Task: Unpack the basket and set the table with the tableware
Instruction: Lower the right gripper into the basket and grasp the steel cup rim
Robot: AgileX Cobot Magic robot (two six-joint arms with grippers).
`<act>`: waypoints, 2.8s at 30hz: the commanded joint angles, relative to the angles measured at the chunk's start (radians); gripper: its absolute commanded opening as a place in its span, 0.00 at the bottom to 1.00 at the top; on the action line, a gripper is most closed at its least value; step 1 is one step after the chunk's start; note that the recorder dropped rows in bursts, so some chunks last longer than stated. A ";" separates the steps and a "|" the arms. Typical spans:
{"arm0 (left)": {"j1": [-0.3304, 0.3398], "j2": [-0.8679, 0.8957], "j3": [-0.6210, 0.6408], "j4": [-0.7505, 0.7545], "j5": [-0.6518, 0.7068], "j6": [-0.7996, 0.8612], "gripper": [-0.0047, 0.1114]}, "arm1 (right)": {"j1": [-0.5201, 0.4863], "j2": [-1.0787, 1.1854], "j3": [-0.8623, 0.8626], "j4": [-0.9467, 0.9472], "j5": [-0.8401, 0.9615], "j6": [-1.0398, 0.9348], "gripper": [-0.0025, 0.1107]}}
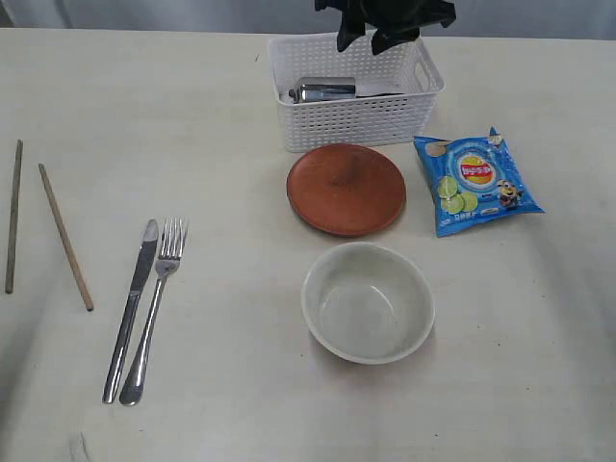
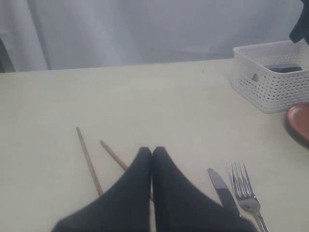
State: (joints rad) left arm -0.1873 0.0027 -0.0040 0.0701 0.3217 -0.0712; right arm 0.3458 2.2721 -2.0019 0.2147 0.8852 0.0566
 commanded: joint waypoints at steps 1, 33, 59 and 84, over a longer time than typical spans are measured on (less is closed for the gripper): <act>0.003 -0.003 0.004 0.003 -0.003 -0.002 0.04 | -0.007 0.035 0.001 0.022 0.024 0.007 0.45; 0.003 -0.003 0.004 0.003 -0.003 -0.002 0.04 | -0.007 0.094 0.003 0.264 0.006 -0.105 0.45; 0.003 -0.003 0.004 0.003 -0.003 -0.002 0.04 | -0.007 0.090 0.003 0.540 0.012 -0.385 0.45; 0.003 -0.003 0.004 0.003 -0.003 -0.002 0.04 | -0.004 0.097 0.003 0.481 0.017 -0.371 0.22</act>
State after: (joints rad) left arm -0.1873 0.0027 -0.0040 0.0701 0.3217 -0.0712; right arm 0.3434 2.3657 -2.0019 0.6891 0.8971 -0.3074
